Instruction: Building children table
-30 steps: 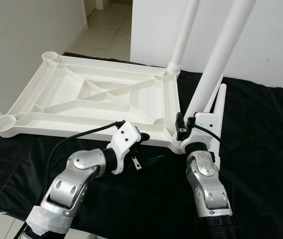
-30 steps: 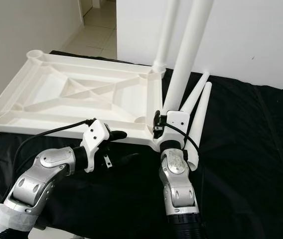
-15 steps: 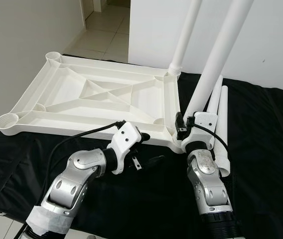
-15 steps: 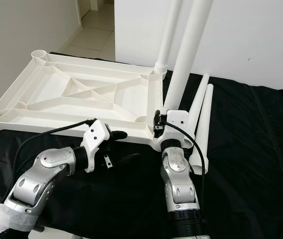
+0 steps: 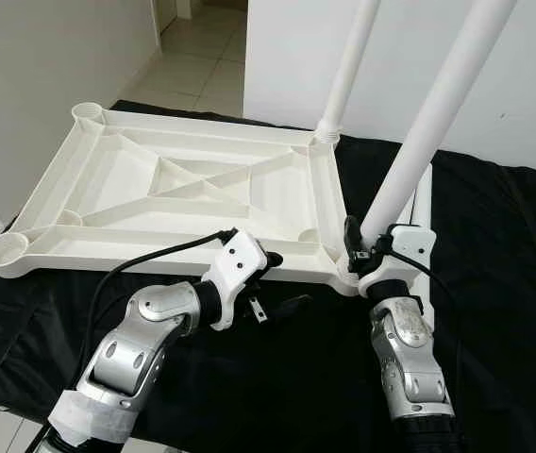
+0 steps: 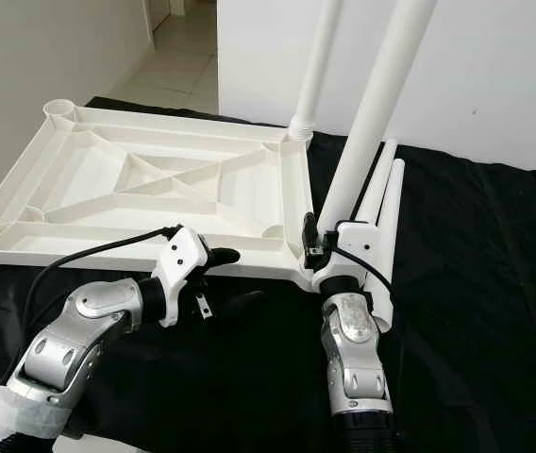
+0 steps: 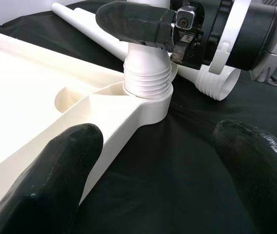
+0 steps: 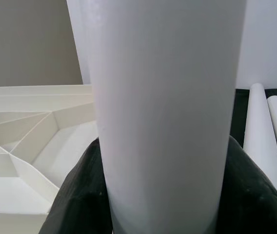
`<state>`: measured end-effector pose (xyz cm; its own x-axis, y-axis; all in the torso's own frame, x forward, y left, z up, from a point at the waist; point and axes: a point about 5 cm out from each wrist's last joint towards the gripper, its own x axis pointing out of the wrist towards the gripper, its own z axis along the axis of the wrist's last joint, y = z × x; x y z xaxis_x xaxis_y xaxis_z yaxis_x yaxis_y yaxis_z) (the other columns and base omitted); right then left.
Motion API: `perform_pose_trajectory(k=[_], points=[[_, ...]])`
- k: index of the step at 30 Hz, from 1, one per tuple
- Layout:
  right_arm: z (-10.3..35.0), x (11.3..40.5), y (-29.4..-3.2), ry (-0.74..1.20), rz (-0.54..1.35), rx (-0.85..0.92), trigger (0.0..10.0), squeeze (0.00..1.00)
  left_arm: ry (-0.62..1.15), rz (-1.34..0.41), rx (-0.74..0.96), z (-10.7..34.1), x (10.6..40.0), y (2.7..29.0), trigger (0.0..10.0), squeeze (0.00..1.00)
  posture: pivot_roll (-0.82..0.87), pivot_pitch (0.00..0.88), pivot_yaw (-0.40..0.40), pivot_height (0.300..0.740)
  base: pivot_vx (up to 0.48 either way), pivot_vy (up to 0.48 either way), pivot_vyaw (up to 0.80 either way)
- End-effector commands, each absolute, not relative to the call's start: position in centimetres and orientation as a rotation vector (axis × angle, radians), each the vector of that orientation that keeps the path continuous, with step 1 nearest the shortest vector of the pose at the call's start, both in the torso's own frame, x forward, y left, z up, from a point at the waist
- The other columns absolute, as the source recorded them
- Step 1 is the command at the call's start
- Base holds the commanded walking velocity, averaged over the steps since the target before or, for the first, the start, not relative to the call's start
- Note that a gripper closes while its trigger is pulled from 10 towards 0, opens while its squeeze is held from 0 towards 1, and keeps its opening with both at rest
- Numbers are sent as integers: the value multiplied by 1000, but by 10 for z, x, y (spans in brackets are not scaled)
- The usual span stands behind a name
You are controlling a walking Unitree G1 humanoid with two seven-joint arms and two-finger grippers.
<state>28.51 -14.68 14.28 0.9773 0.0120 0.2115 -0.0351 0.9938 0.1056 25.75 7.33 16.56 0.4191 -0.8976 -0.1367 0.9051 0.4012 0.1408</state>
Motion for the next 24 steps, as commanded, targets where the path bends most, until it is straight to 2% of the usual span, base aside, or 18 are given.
perform_pose_trajectory(k=[1,12,17,19,20,21,22,24], points=[[109,277,-154,-78,-24,213,10000,0,40,-1082,212,165,260,73,10000,0,-13,75,-21,740,0,0,0],[95,274,-163,-60,-46,180,10000,0,37,-1075,212,166,262,74,10000,0,-16,75,-19,740,0,0,0],[92,275,-162,-35,-29,296,10000,0,34,-1072,212,167,264,74,10000,0,-17,72,-19,740,0,0,0],[93,276,-158,-37,22,239,10000,0,32,-1074,213,167,263,73,10000,0,-17,71,-19,740,0,0,0],[96,276,-155,-57,68,136,10000,0,32,-1074,212,167,263,73,10000,0,-17,70,-17,740,0,0,0],[96,276,-155,-57,68,136,10000,0,32,-1074,212,167,263,73,10000,0,-17,70,-17,740,0,0,0],[100,278,-151,-84,136,-29,10000,0,31,-1073,211,168,264,73,10000,0,-17,69,-17,740,0,0,0],[105,282,-151,-102,184,-129,10000,0,30,-1074,211,168,263,73,10000,0,-18,69,-17,740,0,0,0]])
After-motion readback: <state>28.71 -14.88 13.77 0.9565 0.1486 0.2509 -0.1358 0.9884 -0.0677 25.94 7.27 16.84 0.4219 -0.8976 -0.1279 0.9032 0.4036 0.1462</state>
